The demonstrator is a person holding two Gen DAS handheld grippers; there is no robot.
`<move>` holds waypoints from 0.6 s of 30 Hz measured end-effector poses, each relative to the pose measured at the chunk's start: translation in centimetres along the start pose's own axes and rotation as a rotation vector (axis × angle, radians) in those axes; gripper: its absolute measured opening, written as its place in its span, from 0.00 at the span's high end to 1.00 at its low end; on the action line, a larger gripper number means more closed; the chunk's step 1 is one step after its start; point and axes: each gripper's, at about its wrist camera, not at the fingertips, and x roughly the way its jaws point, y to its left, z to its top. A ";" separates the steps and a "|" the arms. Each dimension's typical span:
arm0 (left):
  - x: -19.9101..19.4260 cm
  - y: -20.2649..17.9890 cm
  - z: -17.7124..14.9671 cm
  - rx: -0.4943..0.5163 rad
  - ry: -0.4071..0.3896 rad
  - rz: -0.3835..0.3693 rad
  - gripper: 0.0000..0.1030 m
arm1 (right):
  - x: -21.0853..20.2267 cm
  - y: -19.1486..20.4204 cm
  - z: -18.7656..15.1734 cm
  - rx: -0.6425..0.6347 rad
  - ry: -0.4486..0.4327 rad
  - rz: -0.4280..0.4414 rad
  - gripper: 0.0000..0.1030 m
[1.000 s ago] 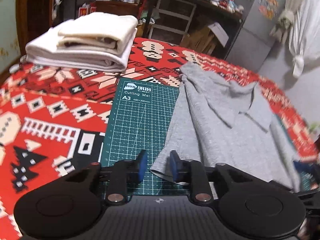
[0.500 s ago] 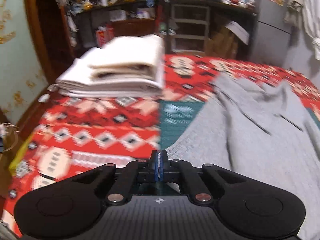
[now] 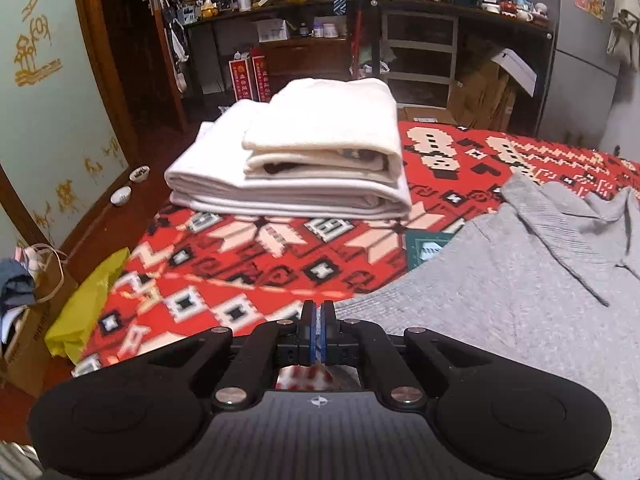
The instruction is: Fold clothes
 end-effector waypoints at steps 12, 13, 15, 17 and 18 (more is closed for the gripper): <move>3.5 1.3 4.4 0.045 -0.008 0.071 0.98 | 2.8 -10.0 6.8 0.164 -0.045 -0.165 0.97; 3.9 1.2 4.7 0.053 -0.004 0.074 0.98 | 3.3 -10.5 7.2 0.169 -0.042 -0.172 0.97; 4.6 1.1 5.3 0.072 0.002 0.083 0.98 | 4.3 -11.0 8.2 0.176 -0.035 -0.185 0.97; 5.2 0.9 5.8 0.094 0.005 0.094 0.98 | 5.4 -11.4 9.3 0.177 -0.032 -0.194 0.97; 5.5 0.9 6.2 0.098 0.009 0.099 0.98 | 5.9 -11.6 9.8 0.177 -0.031 -0.199 0.97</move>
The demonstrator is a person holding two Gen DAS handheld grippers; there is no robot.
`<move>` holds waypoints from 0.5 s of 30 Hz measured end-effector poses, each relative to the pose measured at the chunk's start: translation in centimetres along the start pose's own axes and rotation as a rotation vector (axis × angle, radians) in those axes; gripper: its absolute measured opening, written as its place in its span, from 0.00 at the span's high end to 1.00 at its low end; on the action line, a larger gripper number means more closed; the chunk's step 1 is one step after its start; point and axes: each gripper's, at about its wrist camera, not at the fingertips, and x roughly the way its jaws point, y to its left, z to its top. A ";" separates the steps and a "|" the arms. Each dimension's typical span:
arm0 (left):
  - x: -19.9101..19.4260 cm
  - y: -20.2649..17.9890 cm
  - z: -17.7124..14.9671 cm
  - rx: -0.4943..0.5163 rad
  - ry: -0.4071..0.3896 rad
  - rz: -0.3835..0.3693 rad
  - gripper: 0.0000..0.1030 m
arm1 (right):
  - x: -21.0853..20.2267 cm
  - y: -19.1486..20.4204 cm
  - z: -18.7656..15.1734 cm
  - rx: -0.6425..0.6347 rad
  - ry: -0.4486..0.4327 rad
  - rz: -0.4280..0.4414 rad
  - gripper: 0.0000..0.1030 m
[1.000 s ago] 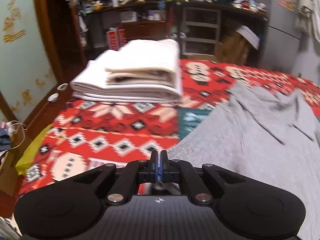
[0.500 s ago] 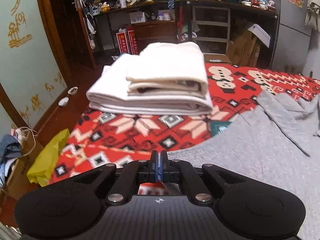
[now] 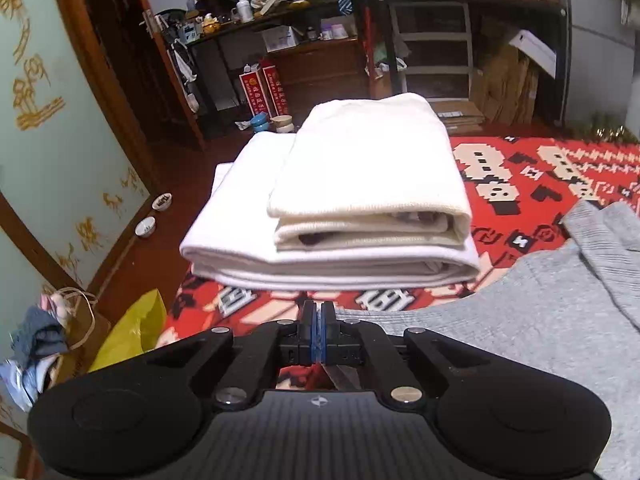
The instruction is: Fold clothes
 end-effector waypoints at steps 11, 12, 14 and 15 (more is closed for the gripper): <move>2.8 -1.3 2.1 0.025 0.033 0.001 0.93 | 5.2 0.9 1.2 0.033 0.061 -0.005 0.94; 2.8 -1.4 1.9 0.021 0.035 0.000 0.92 | 5.5 0.9 0.7 0.046 0.070 -0.002 0.92; 2.6 -1.5 1.5 0.013 0.037 -0.006 0.89 | 5.3 0.8 -0.1 0.070 0.059 0.006 0.72; 2.4 -1.4 1.2 0.008 0.037 -0.012 0.89 | 4.9 0.6 -0.4 0.071 0.050 0.004 0.70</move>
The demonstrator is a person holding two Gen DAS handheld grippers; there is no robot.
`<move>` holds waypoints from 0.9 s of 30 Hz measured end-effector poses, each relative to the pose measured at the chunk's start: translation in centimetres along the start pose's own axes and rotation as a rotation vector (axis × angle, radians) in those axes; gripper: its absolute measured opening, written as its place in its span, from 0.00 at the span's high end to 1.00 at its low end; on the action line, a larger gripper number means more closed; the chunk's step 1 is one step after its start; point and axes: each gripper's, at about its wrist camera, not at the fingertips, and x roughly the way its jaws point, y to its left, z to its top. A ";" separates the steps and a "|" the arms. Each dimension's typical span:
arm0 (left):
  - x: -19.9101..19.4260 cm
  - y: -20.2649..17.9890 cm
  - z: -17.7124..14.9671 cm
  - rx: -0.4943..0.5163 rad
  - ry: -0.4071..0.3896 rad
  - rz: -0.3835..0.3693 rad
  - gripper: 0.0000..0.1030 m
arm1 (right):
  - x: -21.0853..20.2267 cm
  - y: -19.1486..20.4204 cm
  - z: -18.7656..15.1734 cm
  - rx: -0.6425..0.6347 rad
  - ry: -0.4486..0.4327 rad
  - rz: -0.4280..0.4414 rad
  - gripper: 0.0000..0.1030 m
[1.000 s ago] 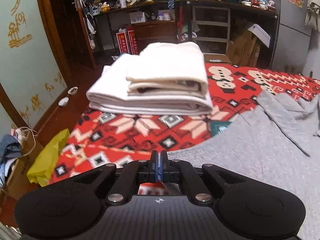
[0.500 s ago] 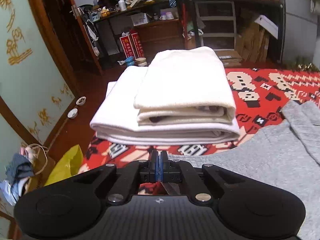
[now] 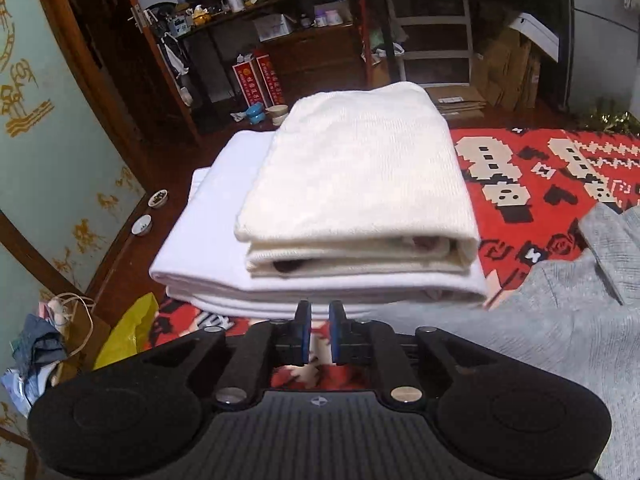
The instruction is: Fold clothes
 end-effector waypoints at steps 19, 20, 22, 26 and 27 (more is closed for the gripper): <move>-12.3 -4.8 -10.1 -0.125 0.192 -0.517 0.68 | -16.9 3.4 -13.2 -0.130 0.074 0.352 0.52; -12.7 -5.5 -10.8 -0.106 0.205 -0.516 0.68 | -17.3 3.7 -14.0 -0.152 0.081 0.352 0.52; -12.9 -6.5 -11.8 -0.070 0.238 -0.505 0.68 | -18.0 4.2 -15.6 -0.183 0.096 0.348 0.52; -13.3 -7.4 -13.3 -0.027 0.267 -0.472 0.70 | -18.5 4.3 -17.7 -0.200 0.129 0.341 0.52; -13.5 -7.6 -13.4 -0.019 0.266 -0.460 0.72 | -18.3 4.2 -17.9 -0.201 0.138 0.329 0.52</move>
